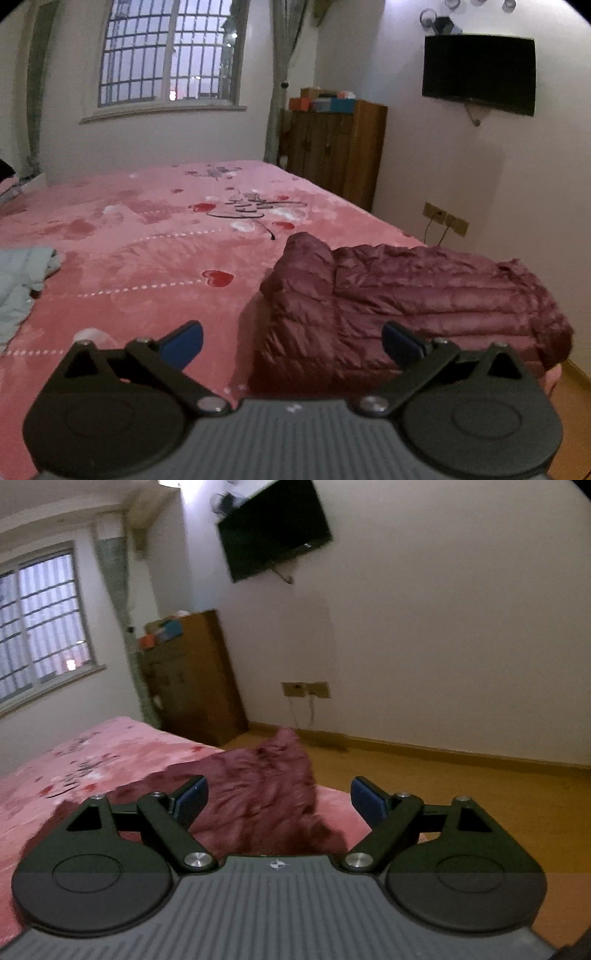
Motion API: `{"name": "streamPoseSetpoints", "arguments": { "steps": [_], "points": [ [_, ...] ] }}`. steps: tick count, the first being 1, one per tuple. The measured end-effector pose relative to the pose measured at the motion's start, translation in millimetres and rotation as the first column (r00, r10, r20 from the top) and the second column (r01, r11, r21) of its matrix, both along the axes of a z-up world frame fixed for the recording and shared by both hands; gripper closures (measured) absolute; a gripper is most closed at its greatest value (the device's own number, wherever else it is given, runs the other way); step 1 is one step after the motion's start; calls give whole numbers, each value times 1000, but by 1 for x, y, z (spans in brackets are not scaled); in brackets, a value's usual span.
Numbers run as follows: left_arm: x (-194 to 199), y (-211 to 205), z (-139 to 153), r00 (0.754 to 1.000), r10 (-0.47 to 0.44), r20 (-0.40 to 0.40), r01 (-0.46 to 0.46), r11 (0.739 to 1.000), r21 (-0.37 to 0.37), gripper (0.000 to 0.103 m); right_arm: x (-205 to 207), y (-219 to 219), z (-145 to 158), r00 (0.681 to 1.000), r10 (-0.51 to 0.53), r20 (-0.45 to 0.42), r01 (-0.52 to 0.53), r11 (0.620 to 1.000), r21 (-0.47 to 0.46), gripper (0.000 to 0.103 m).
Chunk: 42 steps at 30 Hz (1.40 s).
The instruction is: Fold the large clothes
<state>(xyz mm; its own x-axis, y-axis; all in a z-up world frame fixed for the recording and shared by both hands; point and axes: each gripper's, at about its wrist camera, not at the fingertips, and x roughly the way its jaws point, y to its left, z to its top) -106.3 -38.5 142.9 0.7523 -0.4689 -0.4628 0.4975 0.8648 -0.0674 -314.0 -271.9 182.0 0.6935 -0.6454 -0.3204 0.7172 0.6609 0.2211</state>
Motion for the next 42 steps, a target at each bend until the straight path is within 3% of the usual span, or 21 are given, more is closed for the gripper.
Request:
{"name": "streamPoseSetpoints", "arguments": {
  "steps": [13,17,28,42],
  "points": [
    [-63,24,31,999,36,38,-35,999,-22,1,-28,106,81,986,164,5,-161,973,-168,0],
    [-72,31,39,997,66,49,-65,998,-13,1,-24,112,94,984,177,16,-172,968,-184,0],
    [-91,40,53,992,95,83,-95,995,-2,1,-30,122,84,982,188,14,-181,963,-200,0],
    [-99,42,52,993,96,65,-96,995,-1,1,-9,98,68,981,194,-21,-194,968,-157,0]
  ]
}}
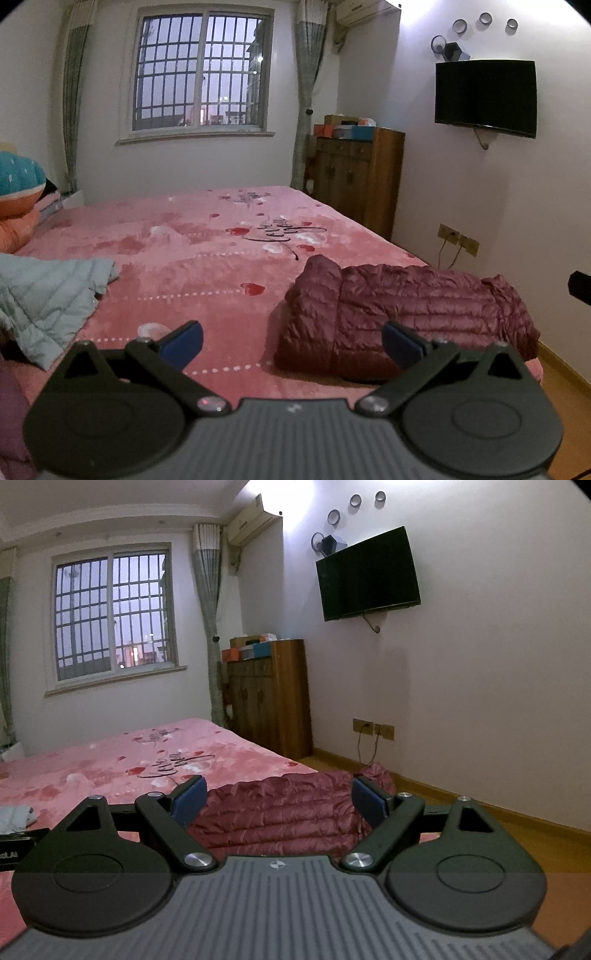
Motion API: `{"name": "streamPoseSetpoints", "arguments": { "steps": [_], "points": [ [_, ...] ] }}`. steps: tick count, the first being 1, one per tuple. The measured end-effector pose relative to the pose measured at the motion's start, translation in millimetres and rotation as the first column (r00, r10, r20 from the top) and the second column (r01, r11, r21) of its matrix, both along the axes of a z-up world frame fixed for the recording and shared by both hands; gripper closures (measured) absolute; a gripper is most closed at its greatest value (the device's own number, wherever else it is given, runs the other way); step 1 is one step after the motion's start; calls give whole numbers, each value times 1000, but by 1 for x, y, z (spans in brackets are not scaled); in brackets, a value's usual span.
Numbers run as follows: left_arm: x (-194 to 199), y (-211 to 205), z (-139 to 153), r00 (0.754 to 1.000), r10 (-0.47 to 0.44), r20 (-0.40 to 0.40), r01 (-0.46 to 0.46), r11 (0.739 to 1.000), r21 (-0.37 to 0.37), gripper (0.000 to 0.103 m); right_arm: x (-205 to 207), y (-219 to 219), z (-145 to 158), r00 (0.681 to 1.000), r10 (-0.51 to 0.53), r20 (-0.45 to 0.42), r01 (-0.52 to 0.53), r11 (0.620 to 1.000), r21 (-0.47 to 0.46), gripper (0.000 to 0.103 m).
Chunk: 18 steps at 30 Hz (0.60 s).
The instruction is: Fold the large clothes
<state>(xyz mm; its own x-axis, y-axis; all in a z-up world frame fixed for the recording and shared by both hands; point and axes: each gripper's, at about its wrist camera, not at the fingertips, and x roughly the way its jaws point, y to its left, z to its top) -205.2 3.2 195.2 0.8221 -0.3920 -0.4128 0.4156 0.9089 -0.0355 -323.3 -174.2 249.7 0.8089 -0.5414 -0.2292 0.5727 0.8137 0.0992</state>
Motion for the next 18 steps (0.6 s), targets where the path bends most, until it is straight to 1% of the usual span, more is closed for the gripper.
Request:
{"name": "streamPoseSetpoints", "arguments": {
  "steps": [5,14,18],
  "points": [
    [1,-2,-3,1000,-2,-11,2,1000,3,1,6,-2,-2,1000,-3,-10,3,1000,-6,0],
    [-2,-5,-7,1000,-8,-4,8,1000,25,1,12,-6,-3,1000,-6,-15,6,1000,1,0],
    [-2,-6,-8,1000,-8,-8,8,1000,23,1,14,-5,-4,1000,-5,-21,5,1000,3,0]
  ]
}}
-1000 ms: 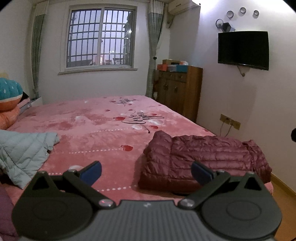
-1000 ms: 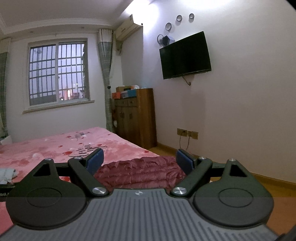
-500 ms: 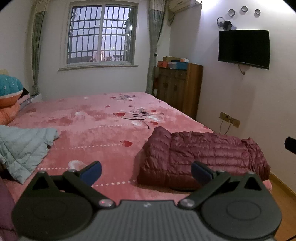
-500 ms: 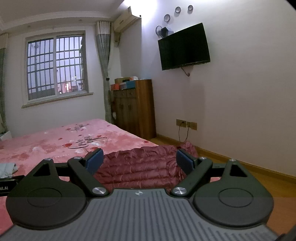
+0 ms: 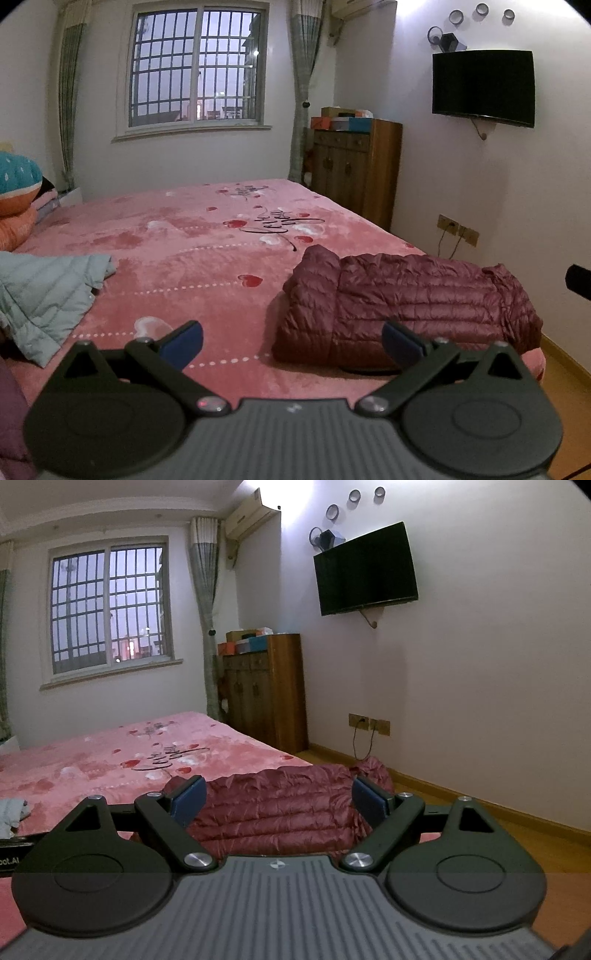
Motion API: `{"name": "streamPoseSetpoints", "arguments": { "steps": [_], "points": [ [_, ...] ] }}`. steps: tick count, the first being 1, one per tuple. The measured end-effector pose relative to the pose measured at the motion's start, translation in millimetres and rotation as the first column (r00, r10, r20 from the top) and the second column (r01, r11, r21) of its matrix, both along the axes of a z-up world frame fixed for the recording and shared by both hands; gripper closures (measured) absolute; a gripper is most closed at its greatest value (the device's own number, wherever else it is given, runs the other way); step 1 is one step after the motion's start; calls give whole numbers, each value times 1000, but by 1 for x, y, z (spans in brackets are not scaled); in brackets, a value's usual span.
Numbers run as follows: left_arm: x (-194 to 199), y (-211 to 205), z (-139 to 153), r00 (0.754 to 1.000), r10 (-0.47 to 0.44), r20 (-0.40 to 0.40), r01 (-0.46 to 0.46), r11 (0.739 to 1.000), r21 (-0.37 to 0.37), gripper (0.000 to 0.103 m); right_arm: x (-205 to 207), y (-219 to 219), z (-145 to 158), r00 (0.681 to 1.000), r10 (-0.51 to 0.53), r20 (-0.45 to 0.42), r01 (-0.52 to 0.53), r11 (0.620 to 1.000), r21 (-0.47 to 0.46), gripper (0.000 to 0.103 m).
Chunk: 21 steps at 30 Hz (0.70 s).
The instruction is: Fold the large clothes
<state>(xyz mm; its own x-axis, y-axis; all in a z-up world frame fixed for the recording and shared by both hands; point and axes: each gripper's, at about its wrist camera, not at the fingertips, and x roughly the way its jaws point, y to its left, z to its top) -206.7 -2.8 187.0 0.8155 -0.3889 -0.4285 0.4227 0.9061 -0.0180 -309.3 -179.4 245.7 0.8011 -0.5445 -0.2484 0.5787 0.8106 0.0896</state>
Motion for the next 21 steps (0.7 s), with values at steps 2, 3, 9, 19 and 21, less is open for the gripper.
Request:
{"name": "streamPoseSetpoints", "arguments": {
  "steps": [2,3,9,19,21],
  "points": [
    [0,-1,-1,1000,1,2,-1,1000,3,1,0,0,1,1000,0,-2,0,1000,2,0],
    [0,-1,-1,1000,1,1,-1,1000,2,1,0,0,1,1000,-1,-2,1,1000,2,0],
    [0,-4,-3,1000,-2,2,2,1000,12,1,-1,-2,2,1000,-2,-6,3,1000,10,0],
    [-1,-9,-6,1000,-5,3,5,1000,24,1,1,-3,4,1000,-1,-8,1,1000,15,0],
    [-1,-9,-6,1000,-4,4,4,1000,25,1,2,-3,4,1000,-1,-9,1,1000,16,0]
  ]
}}
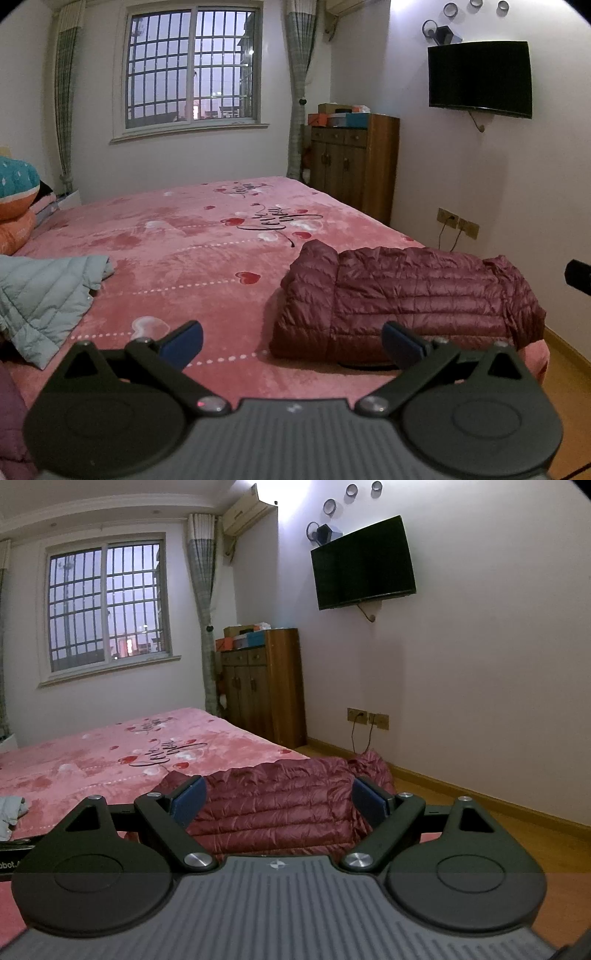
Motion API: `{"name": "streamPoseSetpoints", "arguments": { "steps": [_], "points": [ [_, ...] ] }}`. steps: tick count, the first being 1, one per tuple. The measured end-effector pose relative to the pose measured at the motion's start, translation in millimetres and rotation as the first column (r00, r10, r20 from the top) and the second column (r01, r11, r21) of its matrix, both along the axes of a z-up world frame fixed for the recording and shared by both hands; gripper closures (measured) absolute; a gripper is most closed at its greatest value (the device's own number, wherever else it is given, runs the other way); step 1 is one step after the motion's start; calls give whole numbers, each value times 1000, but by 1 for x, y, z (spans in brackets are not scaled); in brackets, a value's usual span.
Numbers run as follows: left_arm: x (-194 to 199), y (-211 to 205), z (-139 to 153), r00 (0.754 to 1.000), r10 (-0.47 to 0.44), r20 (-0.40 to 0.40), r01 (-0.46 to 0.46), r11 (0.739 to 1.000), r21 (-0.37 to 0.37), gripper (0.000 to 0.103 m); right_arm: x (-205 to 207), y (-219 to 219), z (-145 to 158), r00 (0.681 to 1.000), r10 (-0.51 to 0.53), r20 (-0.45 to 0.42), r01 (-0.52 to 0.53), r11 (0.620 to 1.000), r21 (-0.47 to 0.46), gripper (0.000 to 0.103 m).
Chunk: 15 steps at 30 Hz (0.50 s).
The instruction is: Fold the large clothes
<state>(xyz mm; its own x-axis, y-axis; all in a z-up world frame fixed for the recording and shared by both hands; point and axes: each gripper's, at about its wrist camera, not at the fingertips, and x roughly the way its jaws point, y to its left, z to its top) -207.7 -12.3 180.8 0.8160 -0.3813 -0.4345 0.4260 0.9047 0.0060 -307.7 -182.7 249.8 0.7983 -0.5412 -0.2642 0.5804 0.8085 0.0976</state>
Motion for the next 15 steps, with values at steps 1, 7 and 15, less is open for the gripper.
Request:
{"name": "streamPoseSetpoints", "arguments": {
  "steps": [1,7,15],
  "points": [
    [0,0,0,1000,-2,-1,2,1000,-1,1,0,0,0,1000,1,0,-1,1000,0,0],
    [0,-1,-1,1000,-3,1,3,1000,-1,1,3,-1,-1,1000,3,-1,-3,1000,8,0],
    [0,-2,-4,1000,-3,6,3,1000,-9,1,6,-3,-3,1000,15,-8,-15,1000,7,0]
  ]
}}
